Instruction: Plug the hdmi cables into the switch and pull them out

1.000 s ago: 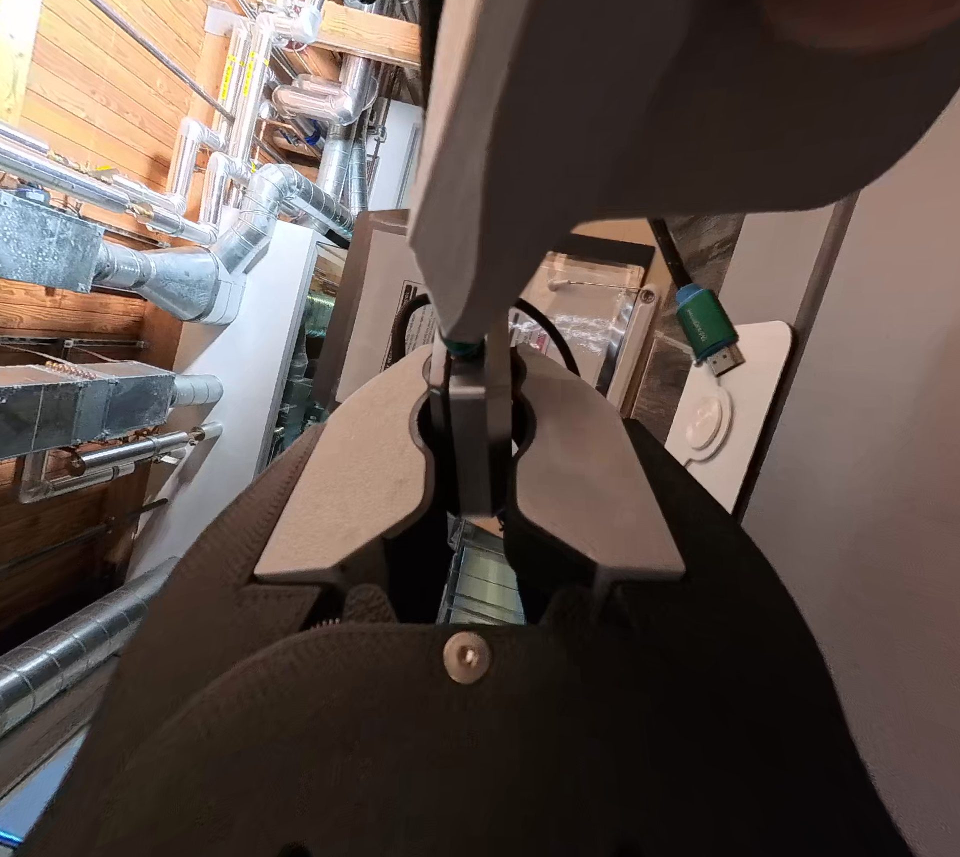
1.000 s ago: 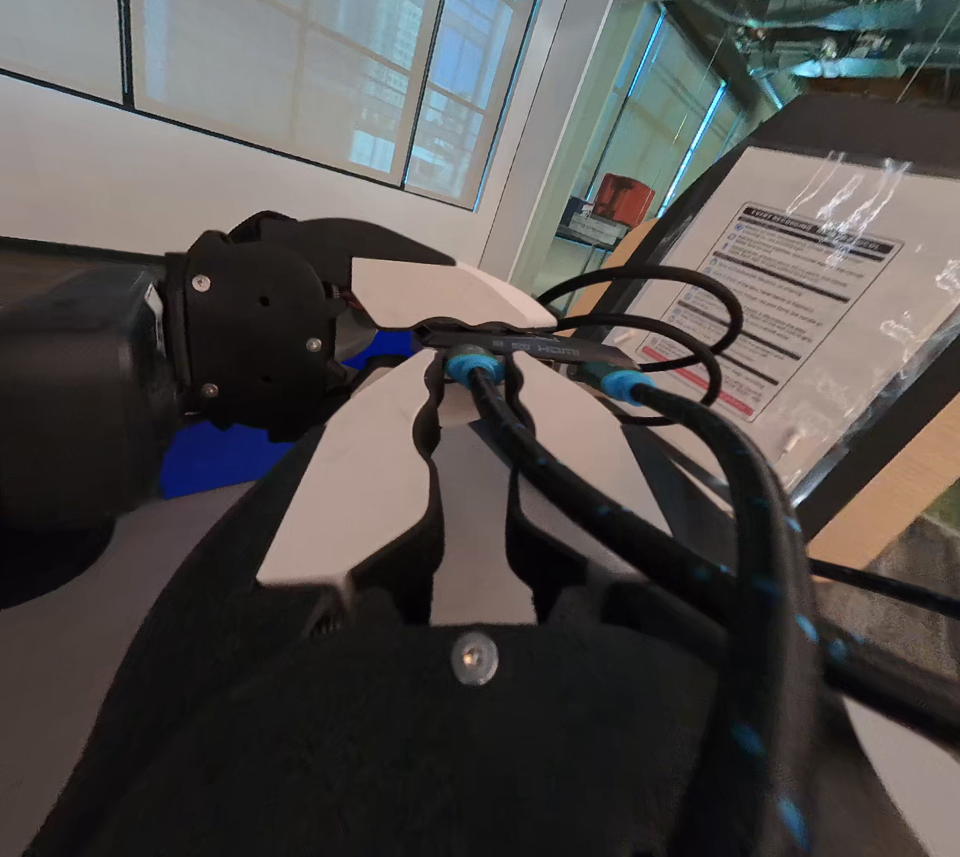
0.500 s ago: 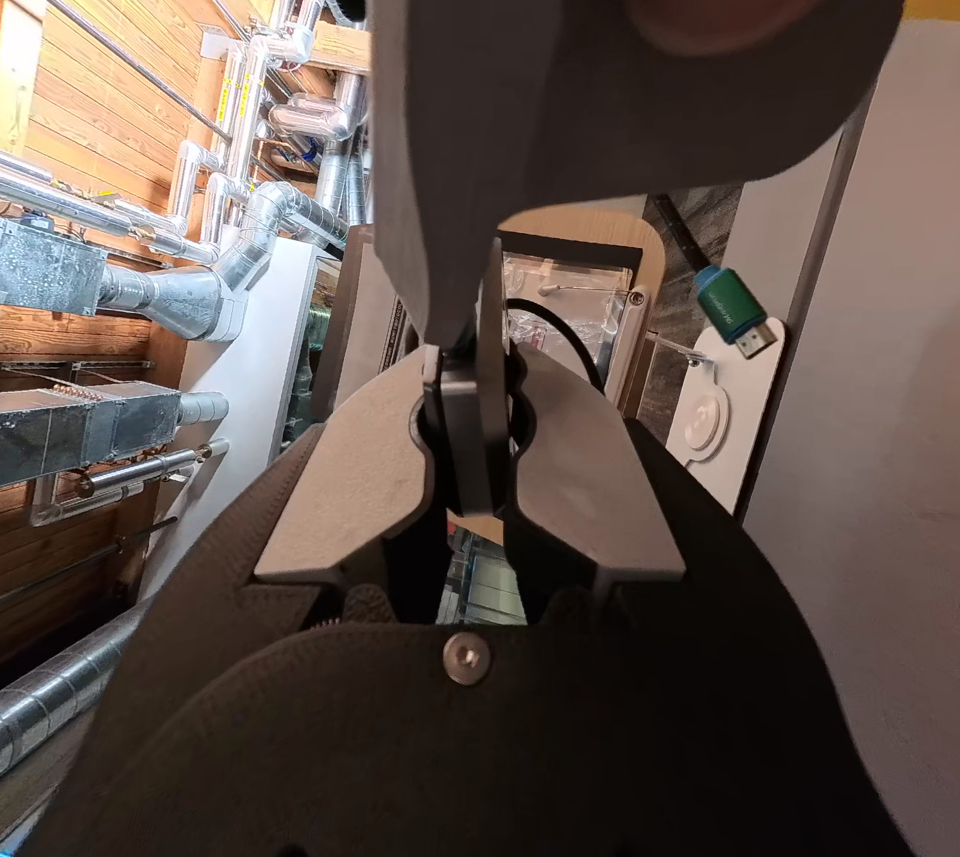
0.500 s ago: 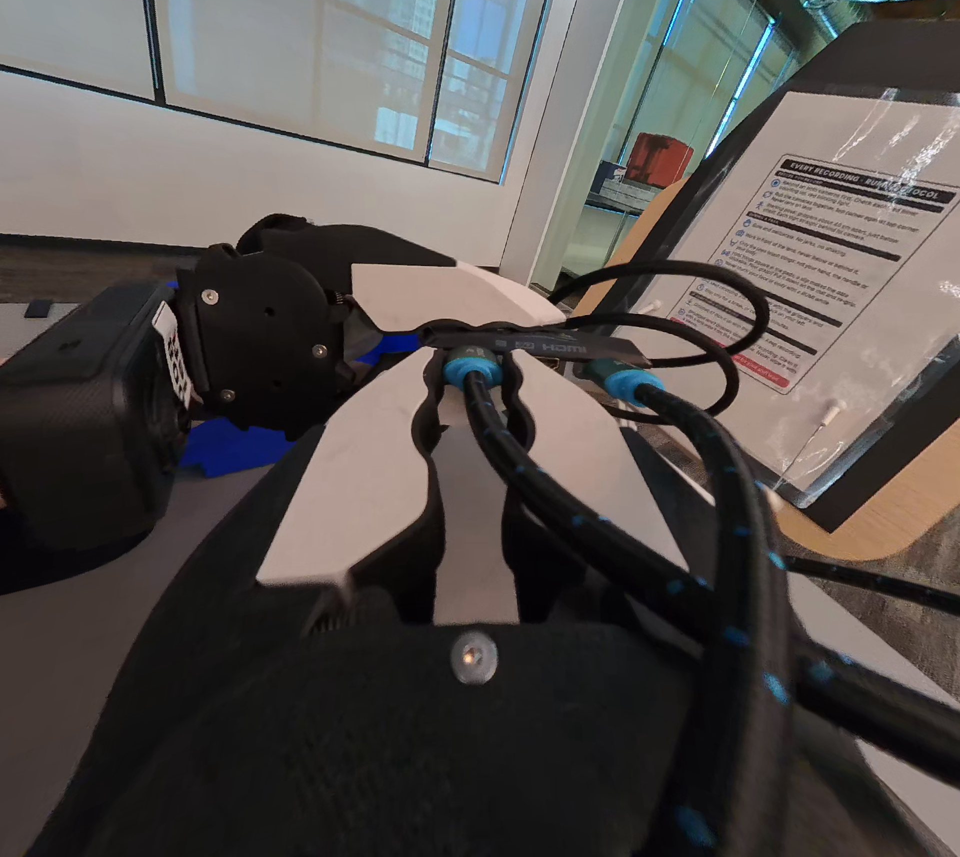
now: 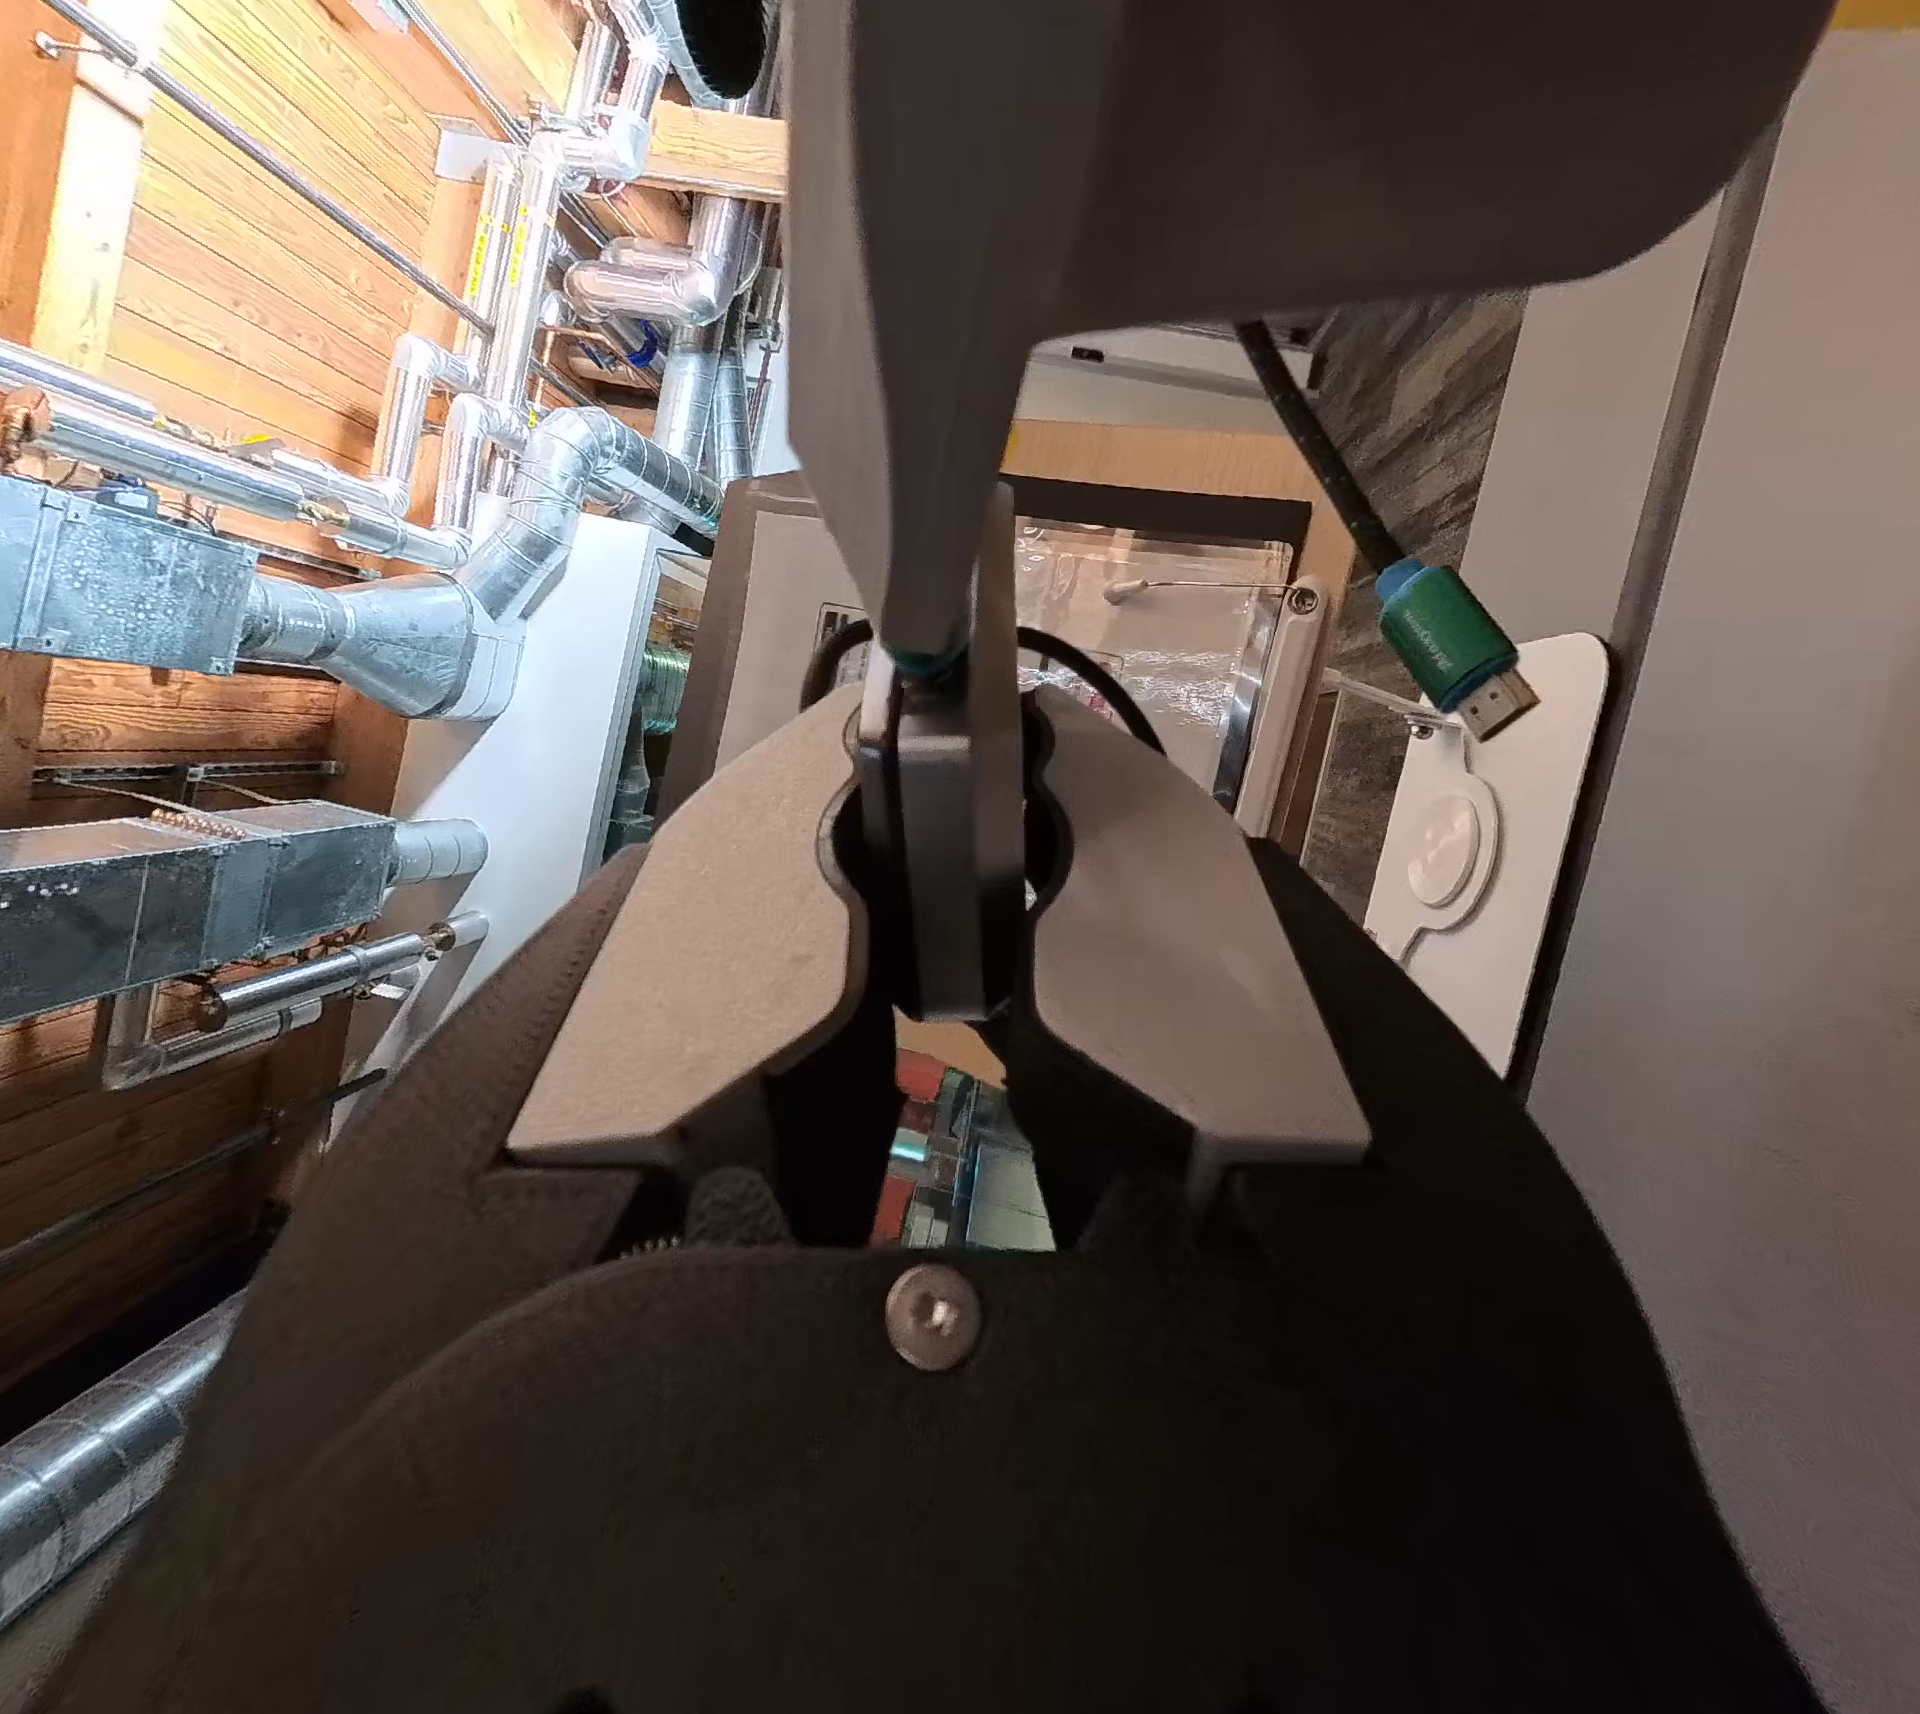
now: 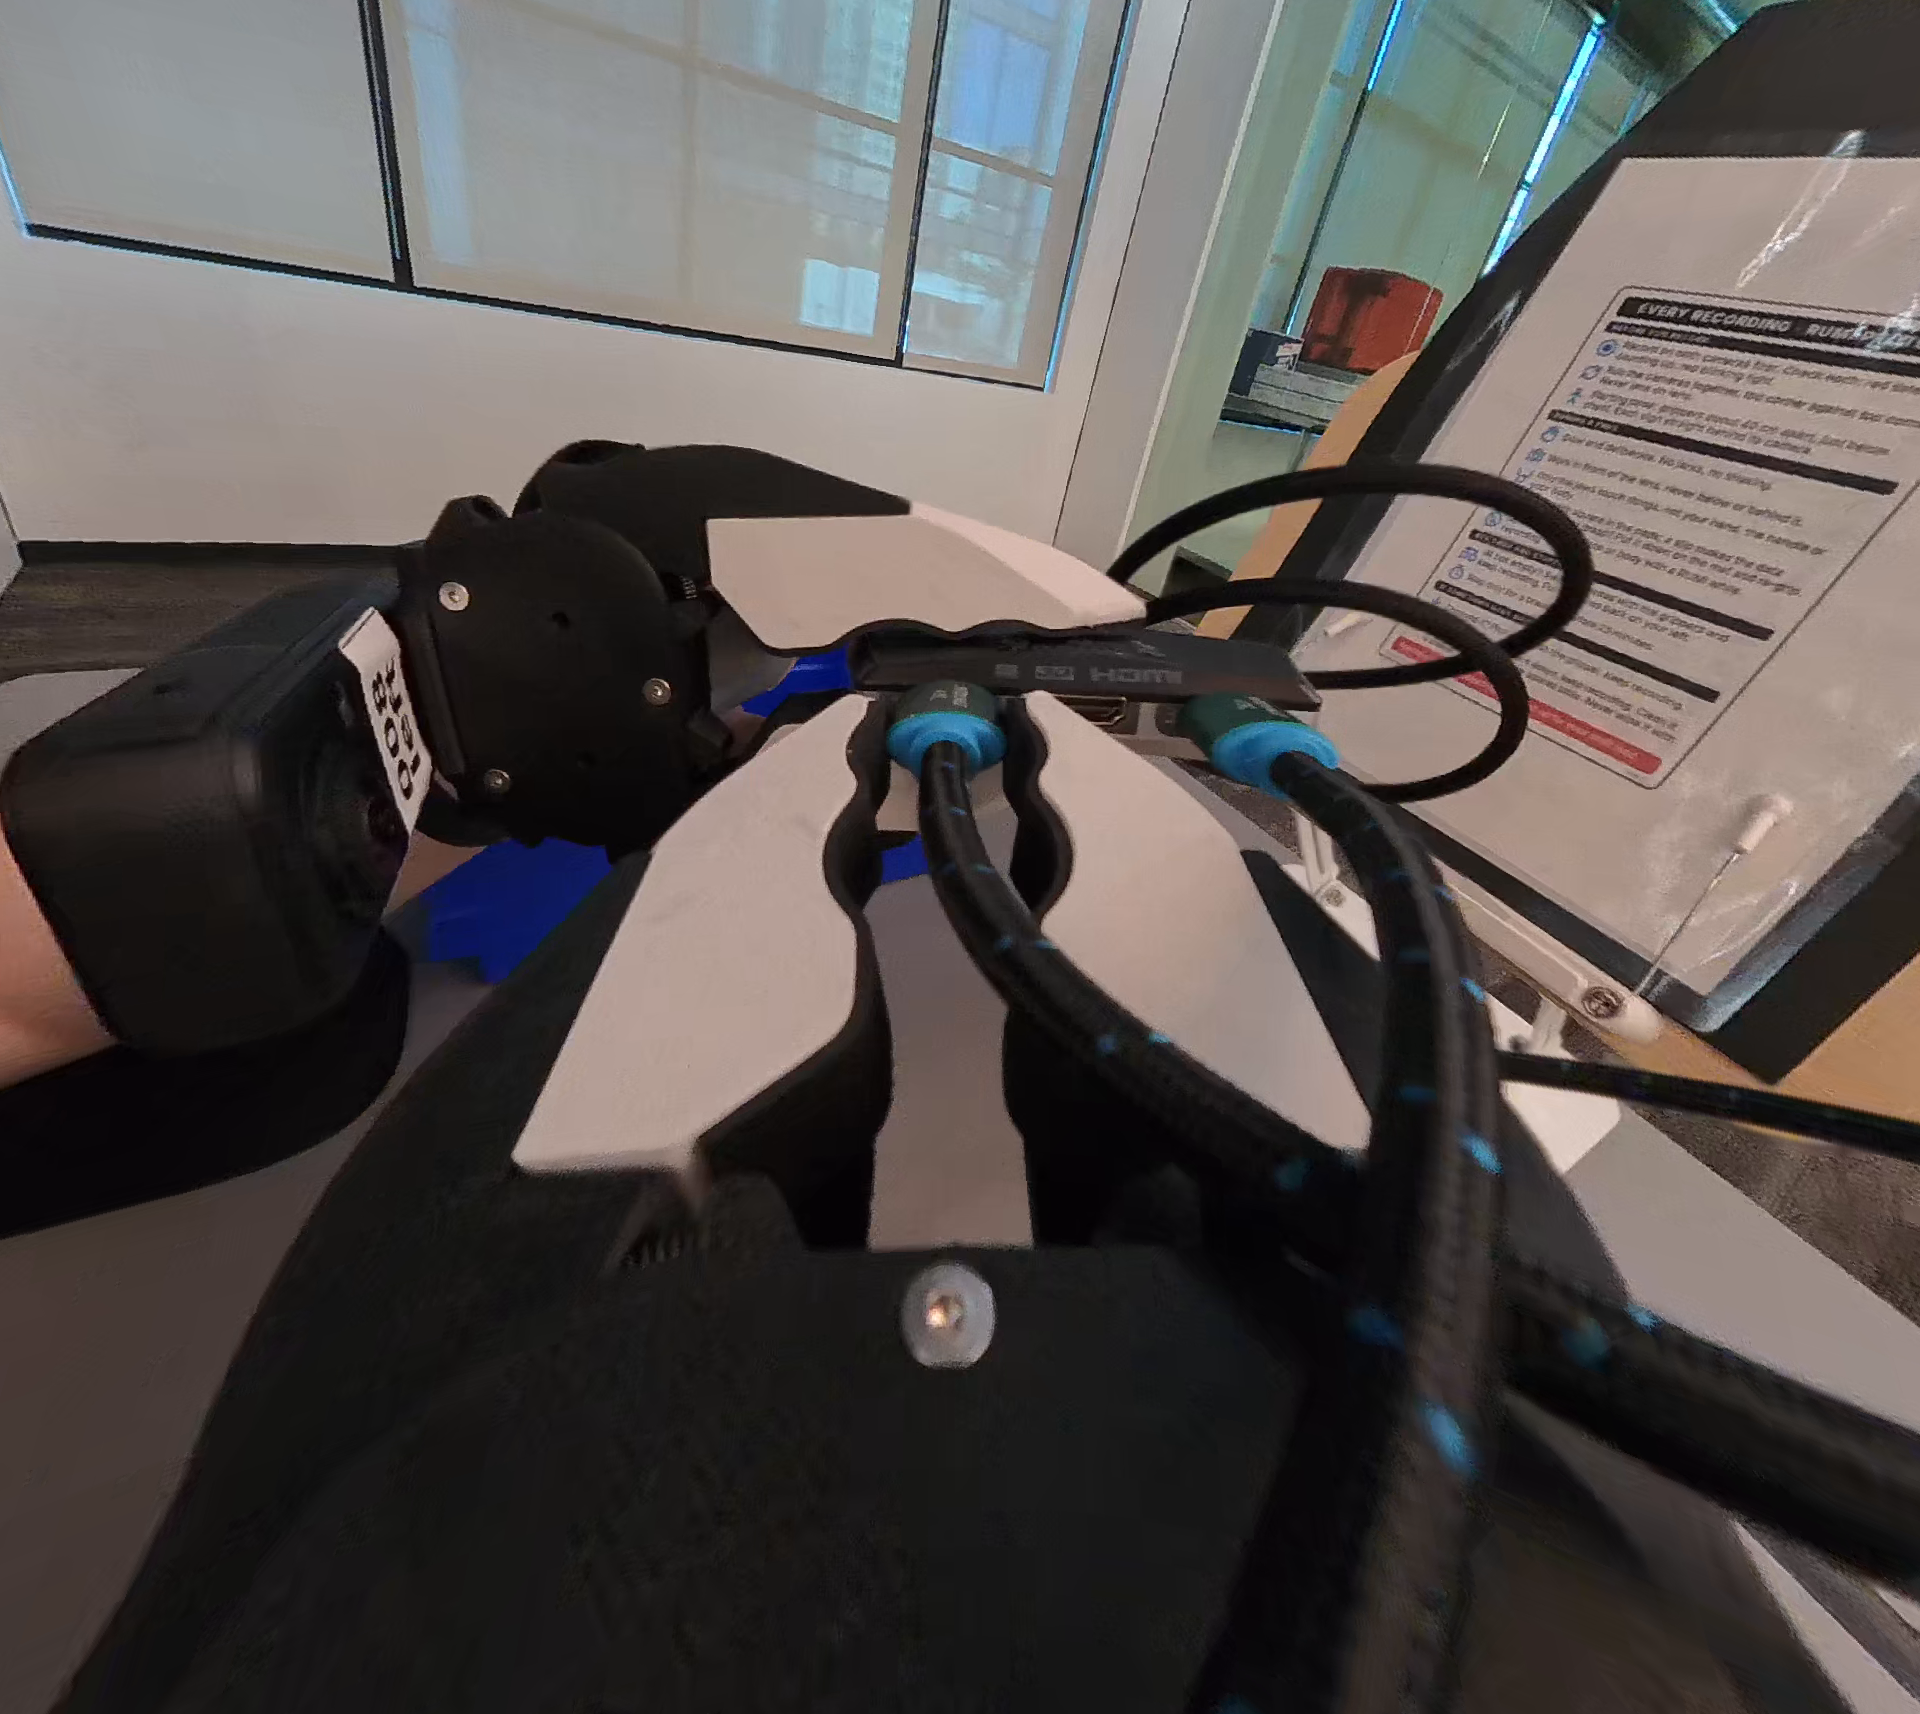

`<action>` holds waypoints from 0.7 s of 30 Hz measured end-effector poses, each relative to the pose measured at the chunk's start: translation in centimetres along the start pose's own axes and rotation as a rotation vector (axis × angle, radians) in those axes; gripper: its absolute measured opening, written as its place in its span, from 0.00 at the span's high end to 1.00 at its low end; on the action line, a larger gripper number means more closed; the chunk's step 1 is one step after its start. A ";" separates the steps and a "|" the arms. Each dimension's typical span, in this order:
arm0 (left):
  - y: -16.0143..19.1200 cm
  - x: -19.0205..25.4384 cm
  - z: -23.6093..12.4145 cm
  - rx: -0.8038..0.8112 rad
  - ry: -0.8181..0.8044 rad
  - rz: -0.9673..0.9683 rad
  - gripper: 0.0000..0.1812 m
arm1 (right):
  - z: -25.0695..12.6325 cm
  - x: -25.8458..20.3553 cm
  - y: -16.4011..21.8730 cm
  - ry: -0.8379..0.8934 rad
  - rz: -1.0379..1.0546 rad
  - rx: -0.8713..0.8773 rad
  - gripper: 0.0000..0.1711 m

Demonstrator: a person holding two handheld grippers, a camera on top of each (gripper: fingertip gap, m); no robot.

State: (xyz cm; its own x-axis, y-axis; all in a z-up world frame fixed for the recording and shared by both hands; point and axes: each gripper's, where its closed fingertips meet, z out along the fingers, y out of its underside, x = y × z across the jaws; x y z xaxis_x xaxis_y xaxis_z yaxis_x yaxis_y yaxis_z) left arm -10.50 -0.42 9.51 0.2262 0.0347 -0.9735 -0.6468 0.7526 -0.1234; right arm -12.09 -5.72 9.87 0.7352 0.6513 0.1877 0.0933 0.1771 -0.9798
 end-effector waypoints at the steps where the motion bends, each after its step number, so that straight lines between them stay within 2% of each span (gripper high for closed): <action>1: 0.1 0.1 0.0 0.003 0.002 0.002 0.88 | 0.1 0.1 0.1 0.007 0.013 -0.002 0.87; 8: 0.3 0.1 0.3 -0.018 0.024 -0.029 0.88 | 0.1 0.2 0.0 0.059 0.016 0.010 0.87; 15: 0.5 0.1 0.3 -0.047 0.042 -0.019 0.87 | 0.0 0.5 0.2 -0.024 0.224 0.040 0.87; 21: 0.5 0.4 0.5 -0.021 0.065 -0.066 0.87 | 0.2 0.4 0.2 0.106 0.001 -0.016 0.87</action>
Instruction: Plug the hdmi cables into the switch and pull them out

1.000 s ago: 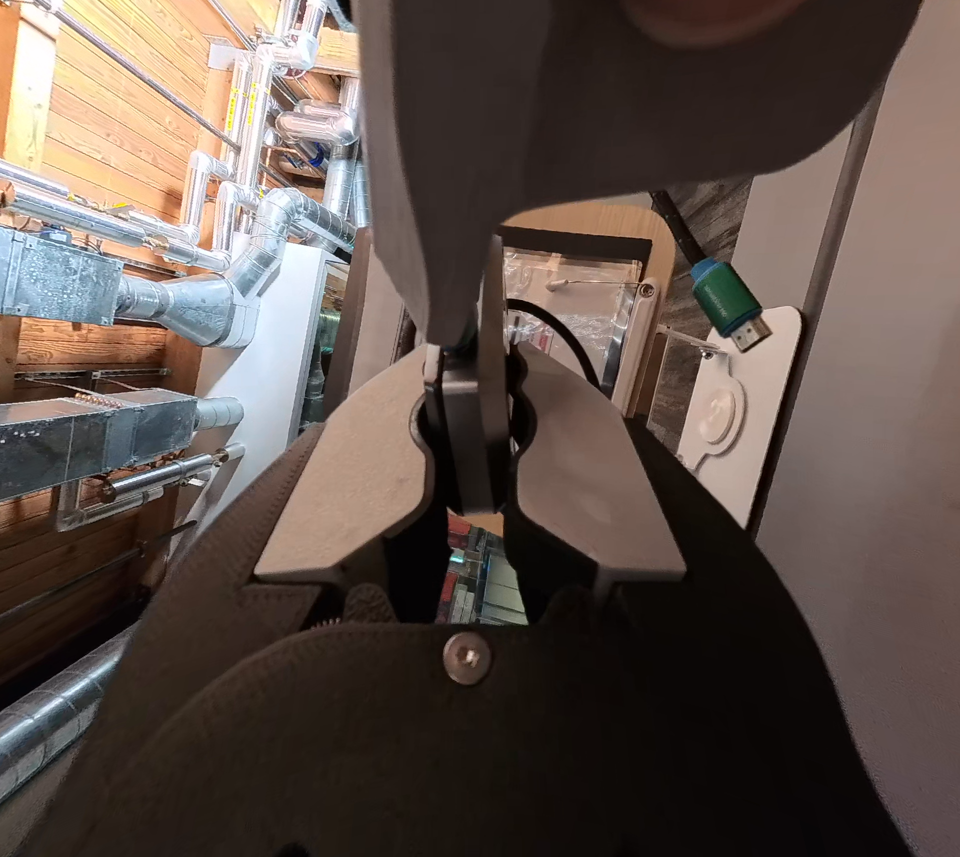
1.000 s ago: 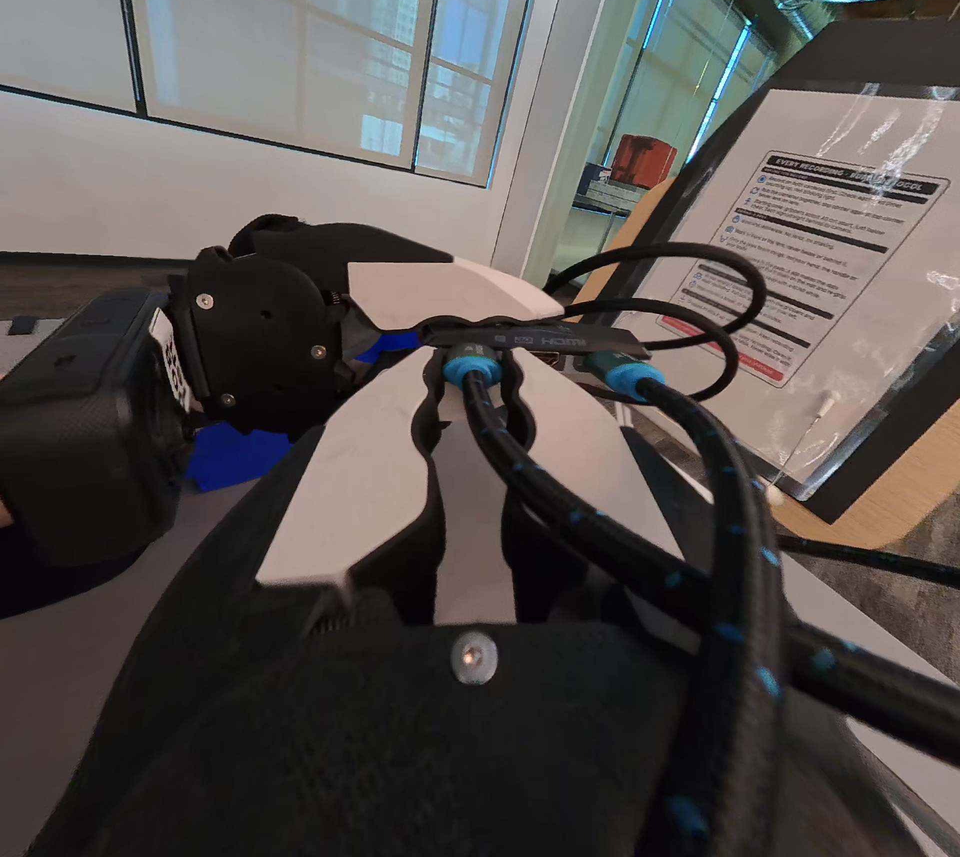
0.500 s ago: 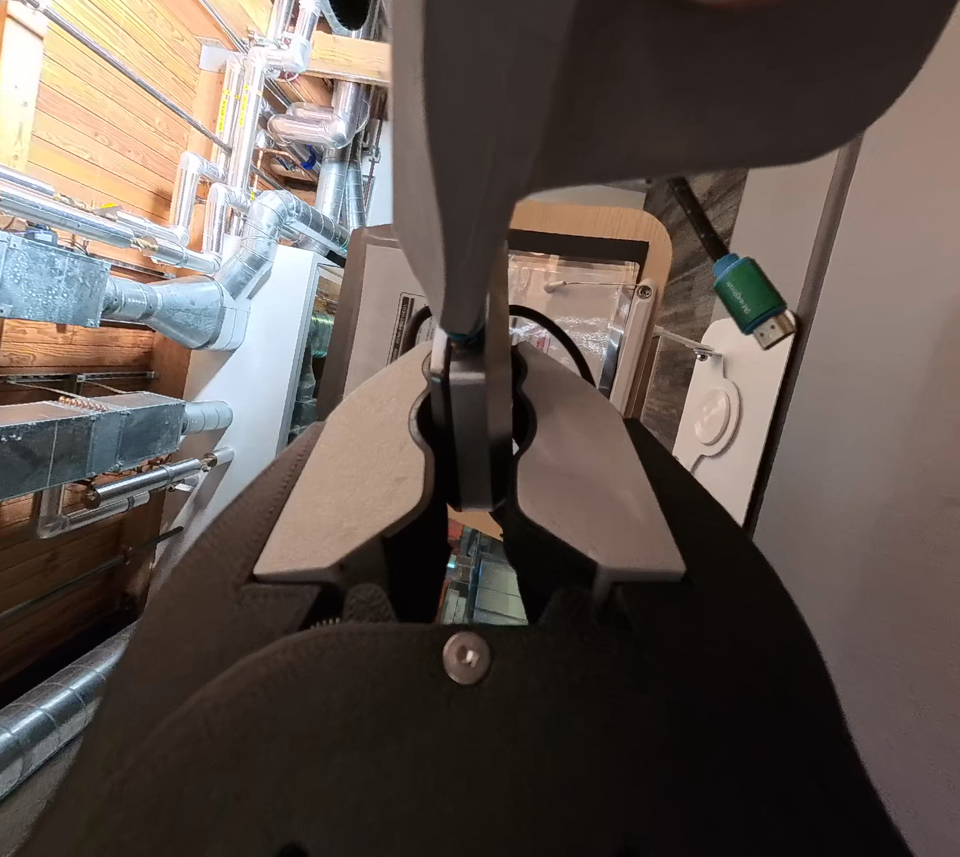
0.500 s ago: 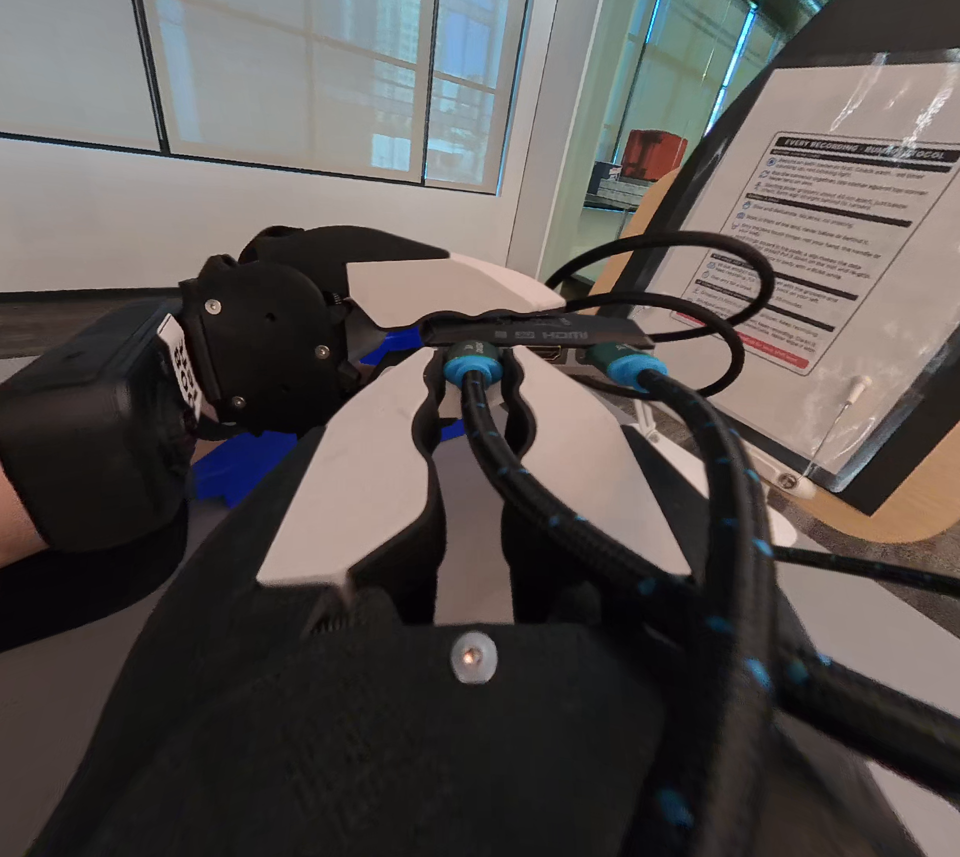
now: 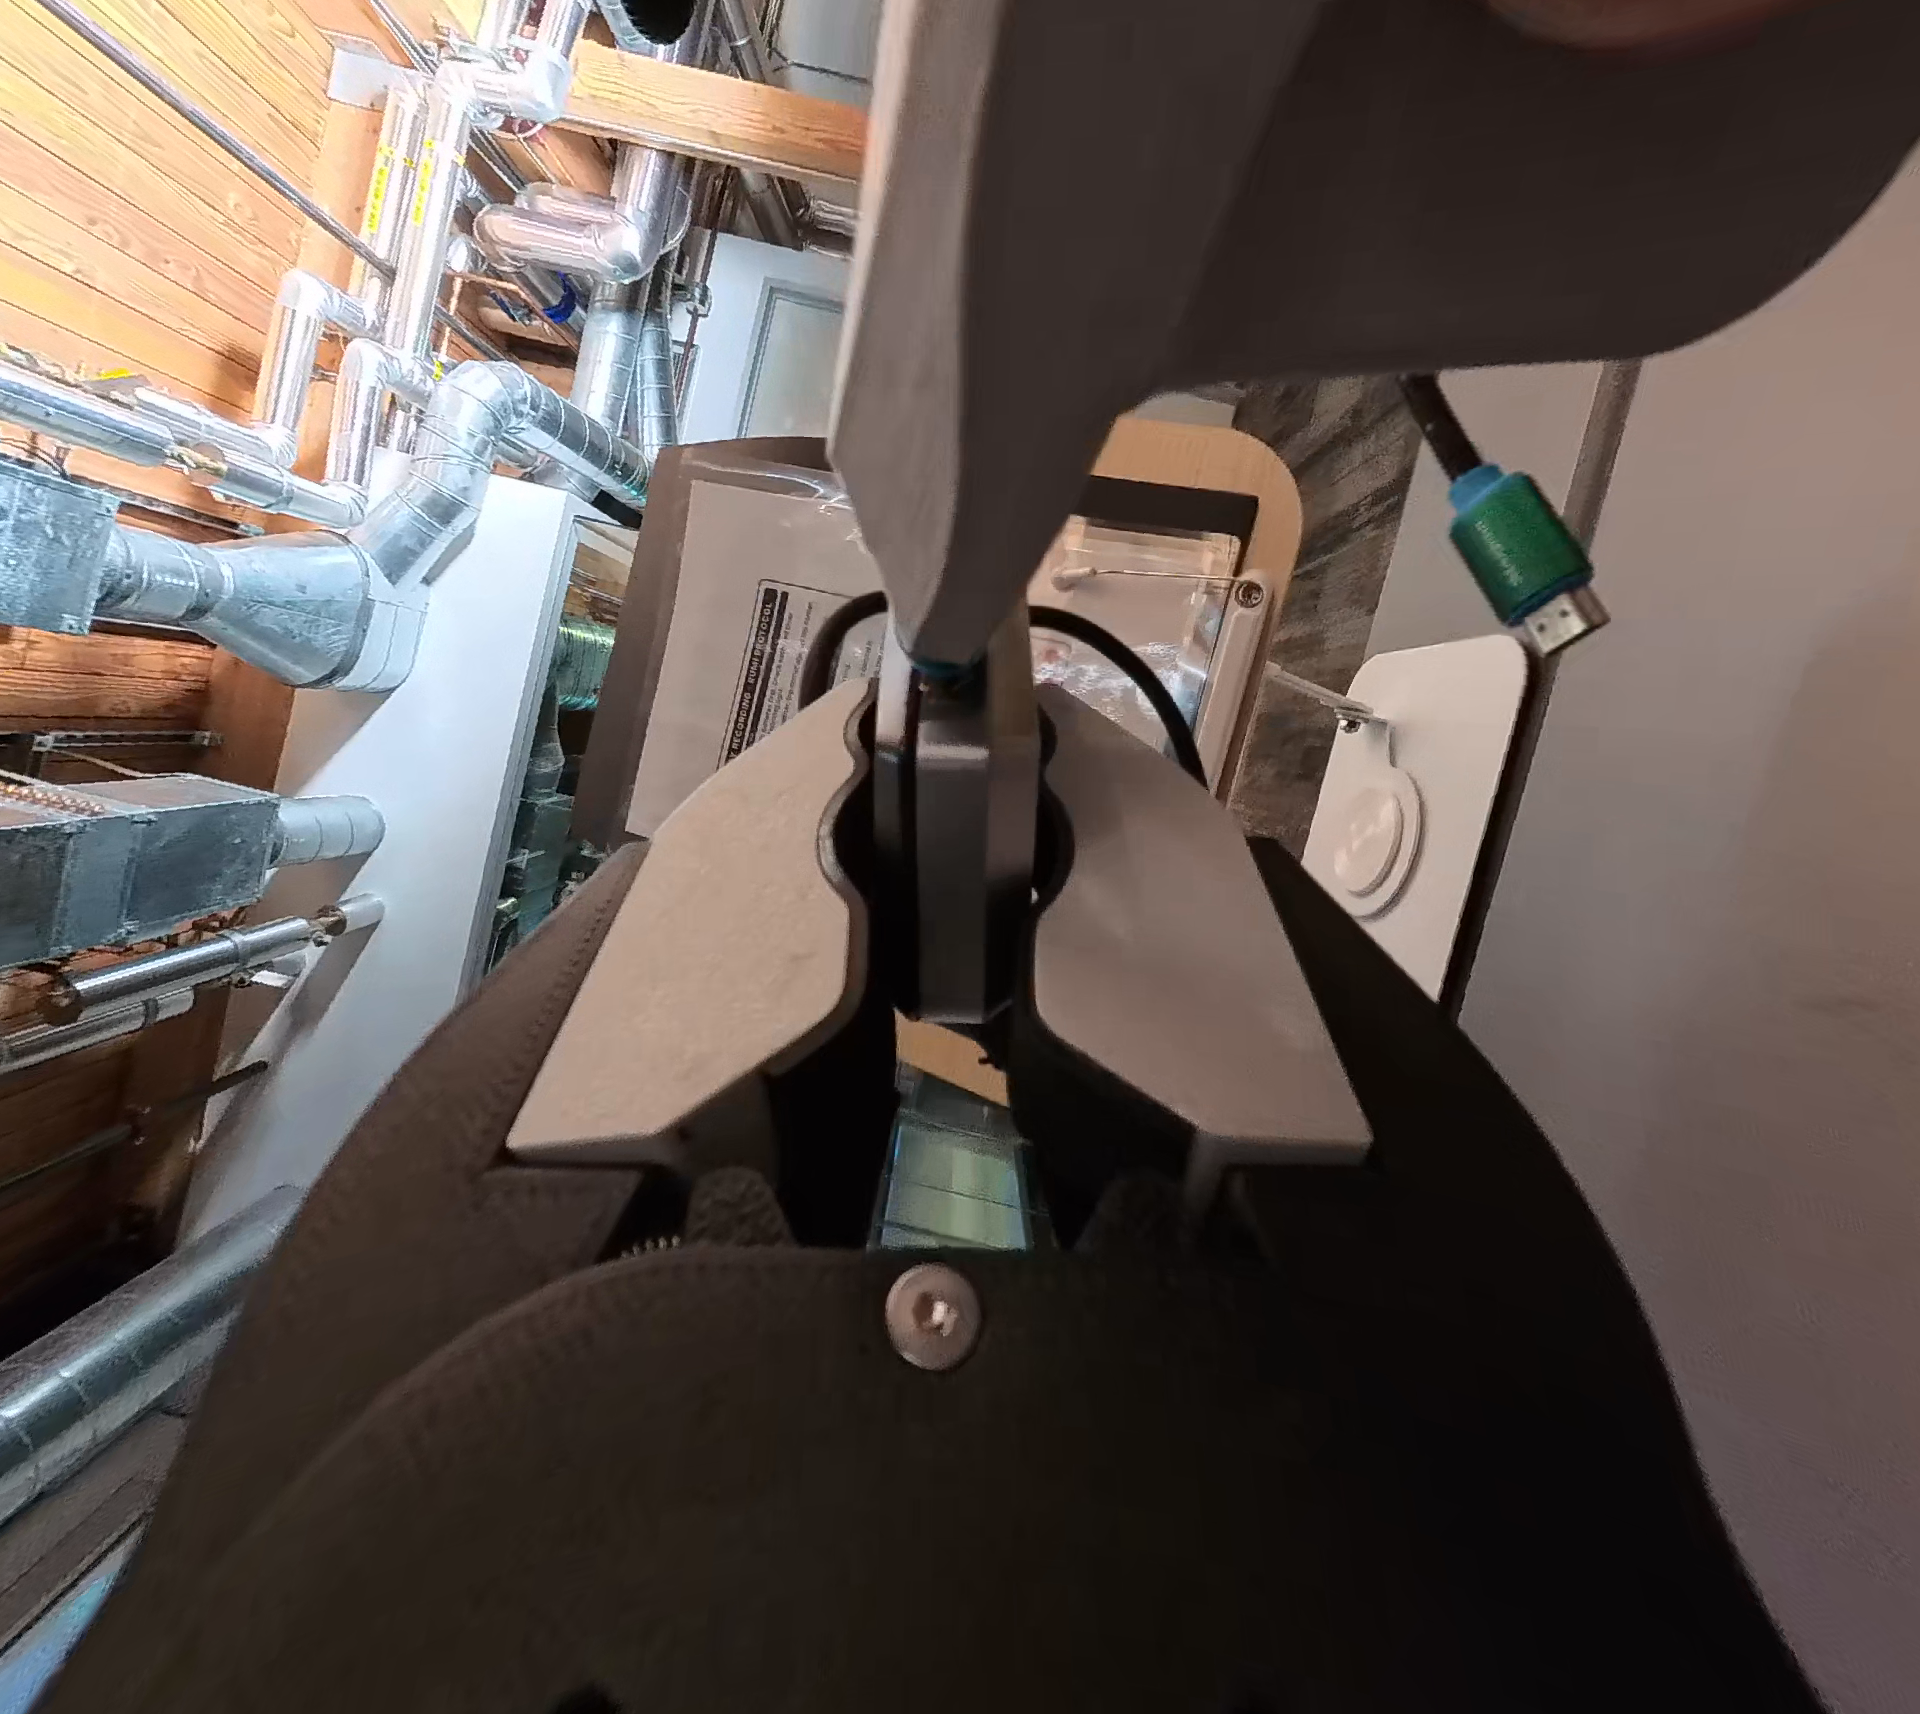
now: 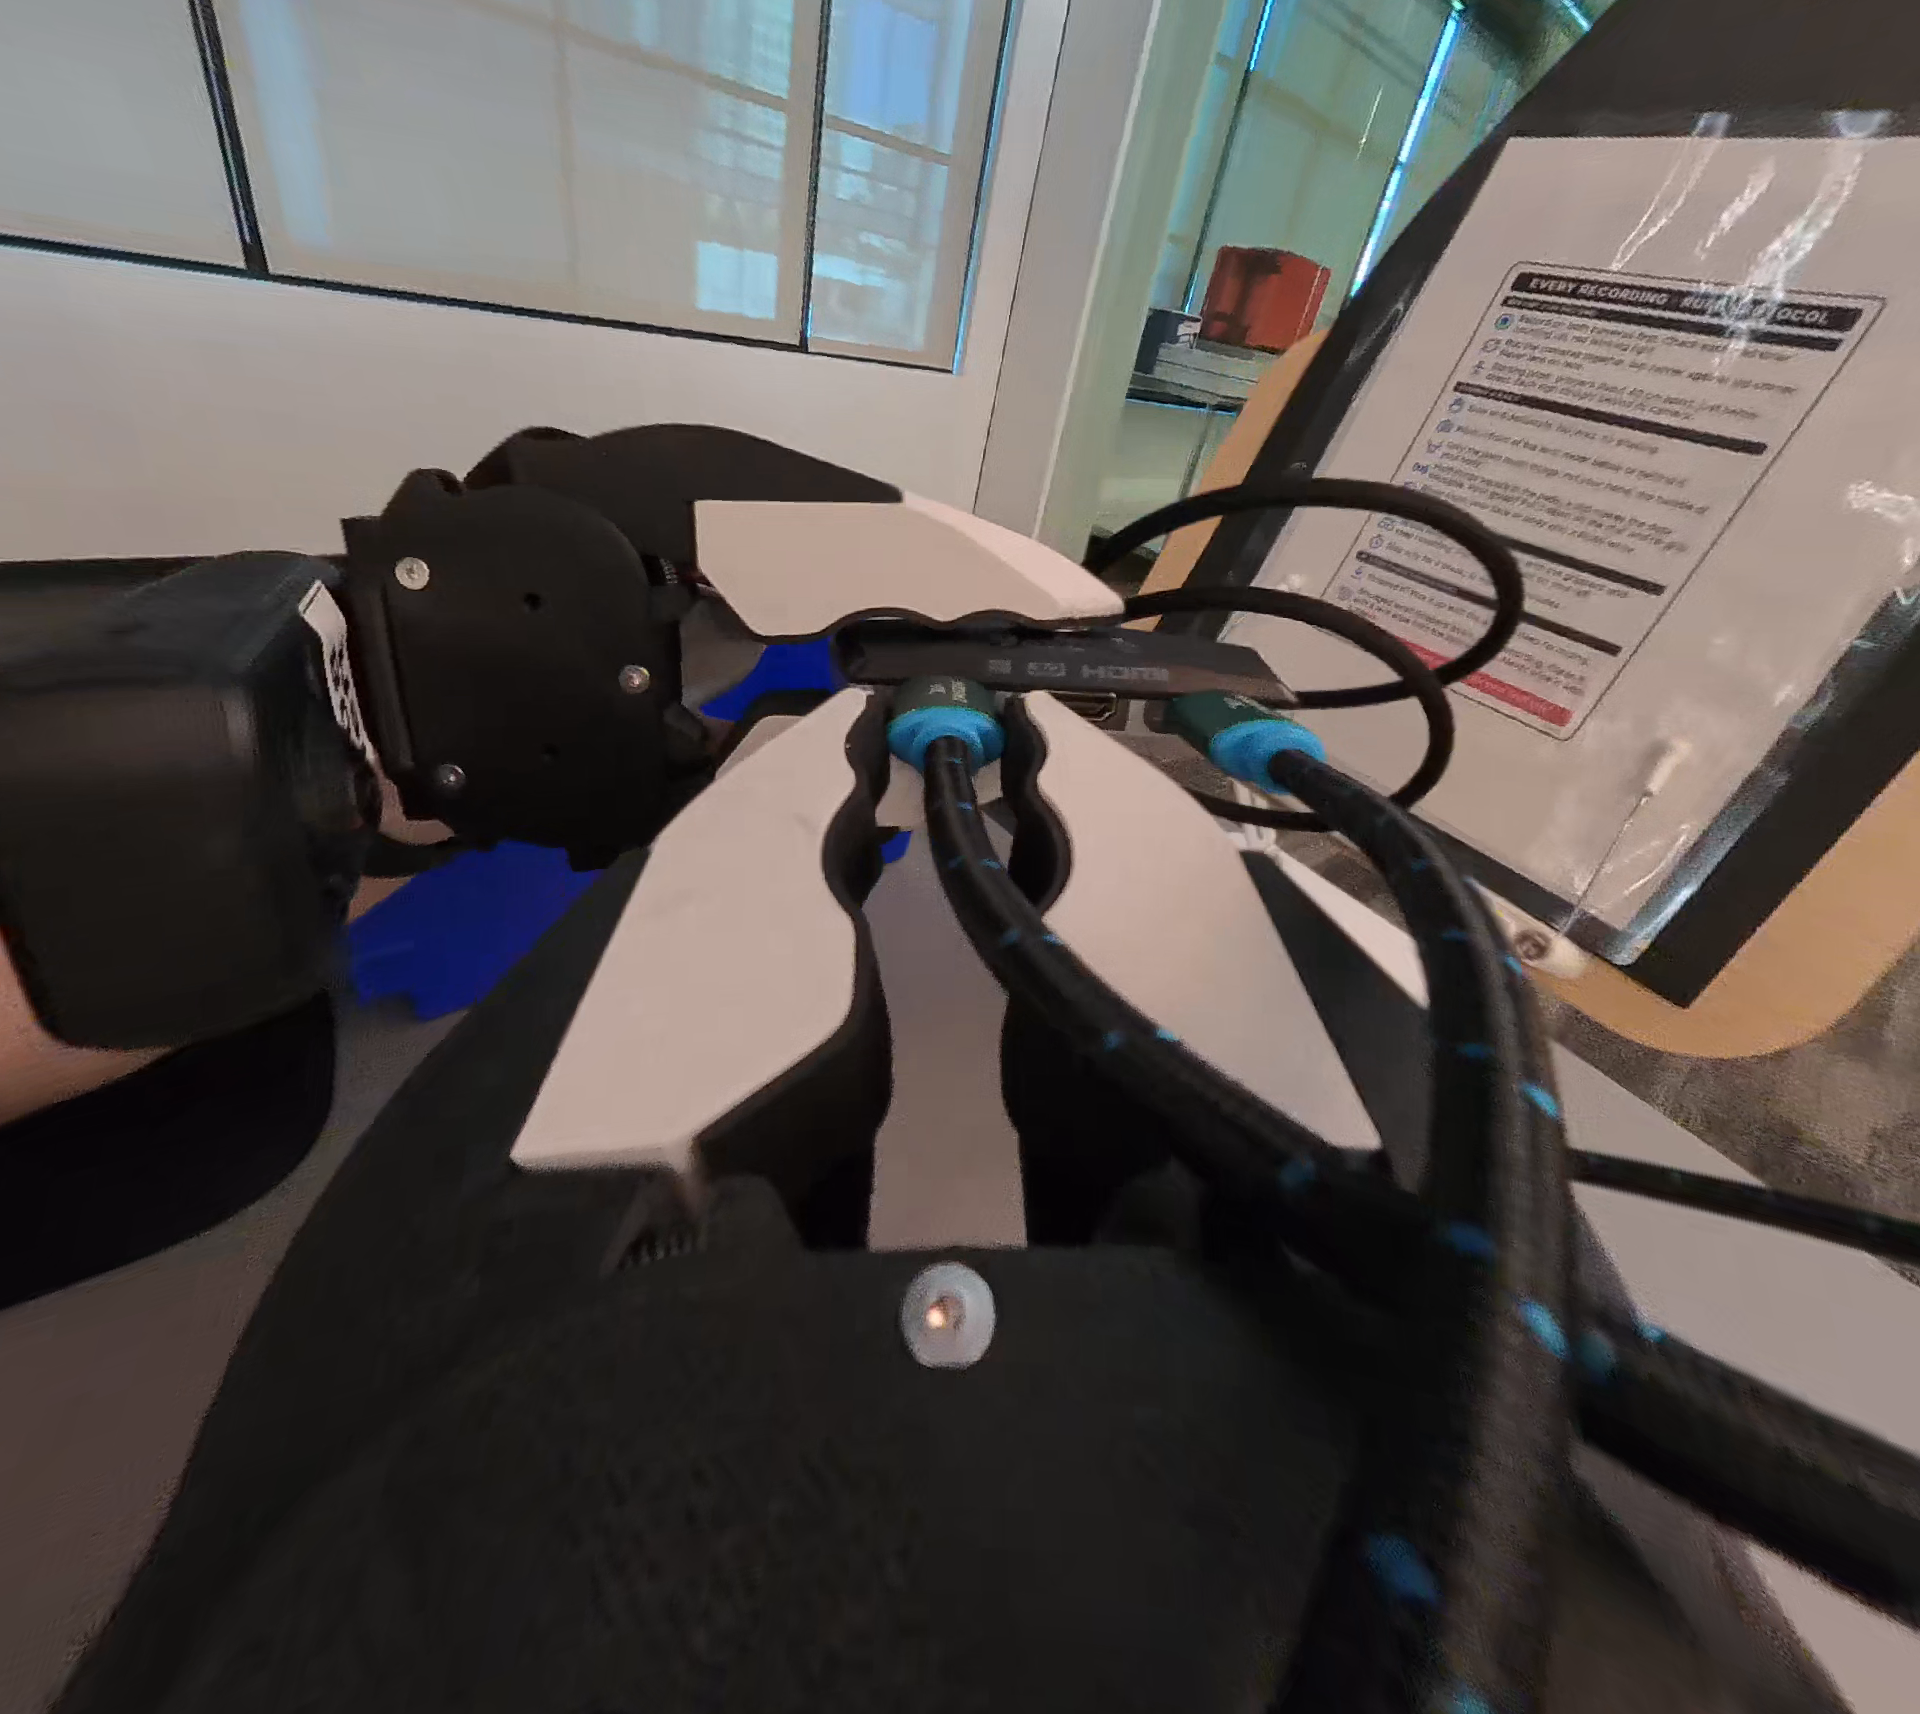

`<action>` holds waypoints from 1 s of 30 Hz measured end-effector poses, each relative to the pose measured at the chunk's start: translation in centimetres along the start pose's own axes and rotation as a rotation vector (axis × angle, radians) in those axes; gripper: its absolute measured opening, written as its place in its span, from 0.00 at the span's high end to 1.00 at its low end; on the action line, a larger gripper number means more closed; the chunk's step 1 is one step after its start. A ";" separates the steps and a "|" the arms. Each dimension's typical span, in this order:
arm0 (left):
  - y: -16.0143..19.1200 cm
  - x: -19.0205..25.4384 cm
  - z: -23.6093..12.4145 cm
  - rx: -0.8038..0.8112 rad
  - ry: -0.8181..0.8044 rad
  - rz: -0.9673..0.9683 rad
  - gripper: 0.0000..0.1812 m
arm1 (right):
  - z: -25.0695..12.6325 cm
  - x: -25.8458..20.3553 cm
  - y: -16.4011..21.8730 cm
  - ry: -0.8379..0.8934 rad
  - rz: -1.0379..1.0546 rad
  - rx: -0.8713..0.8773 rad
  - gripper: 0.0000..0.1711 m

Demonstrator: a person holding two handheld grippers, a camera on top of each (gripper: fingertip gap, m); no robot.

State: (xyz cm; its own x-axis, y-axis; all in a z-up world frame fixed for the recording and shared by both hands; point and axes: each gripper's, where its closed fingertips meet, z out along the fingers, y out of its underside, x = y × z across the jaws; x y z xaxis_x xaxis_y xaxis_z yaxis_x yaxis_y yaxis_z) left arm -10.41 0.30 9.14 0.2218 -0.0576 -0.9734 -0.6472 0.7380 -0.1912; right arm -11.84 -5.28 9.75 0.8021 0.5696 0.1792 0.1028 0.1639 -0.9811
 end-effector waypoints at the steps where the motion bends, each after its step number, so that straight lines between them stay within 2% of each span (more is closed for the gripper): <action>1: 0.0 -0.1 -0.1 0.003 -0.004 0.000 0.87 | 0.0 0.0 -0.1 -0.012 0.020 0.008 0.87; 4: 0.0 -0.4 -0.1 -0.014 -0.015 0.015 0.87 | -0.1 0.2 -0.1 -0.114 0.257 0.042 0.87; 5: 0.1 -0.2 0.0 -0.025 -0.010 0.019 0.87 | -0.1 0.3 0.0 -0.114 0.267 0.041 0.87; 9: 0.3 0.1 0.2 -0.009 0.003 0.019 0.87 | 0.0 0.2 0.2 -0.014 0.010 -0.014 0.87; 11: 0.0 -0.1 0.0 0.010 -0.001 0.011 0.87 | -0.1 0.0 -0.1 -0.014 -0.024 -0.015 0.87; 14: 0.3 -0.5 -0.1 -0.014 -0.011 0.018 0.87 | -0.3 0.1 -0.4 -0.085 0.135 0.008 0.87; 16: 3.2 -1.5 0.1 -0.113 -0.036 -0.001 0.87 | -1.4 1.5 -1.1 -0.134 0.308 0.044 0.87; 17: 4.8 -2.4 -0.2 -0.144 -0.044 -0.030 0.87 | -1.9 2.6 -1.2 -0.127 0.330 0.052 0.86; 20: 7.4 -5.3 -1.7 -0.180 -0.081 -0.117 0.88 | -2.7 3.3 -0.1 -0.166 0.195 -0.079 0.87; 22: 8.0 -7.0 -2.7 -0.173 -0.121 -0.197 0.88 | -3.0 3.5 2.0 -0.185 0.125 -0.254 0.87; 27: 9.0 -9.7 -4.4 -0.146 -0.189 -0.278 0.88 | -4.6 8.0 3.8 -0.027 0.070 -0.361 0.87; 30: 9.7 -10.6 -5.0 -0.143 -0.205 -0.333 0.88 | -7.6 9.6 5.4 -0.020 0.049 -0.540 0.87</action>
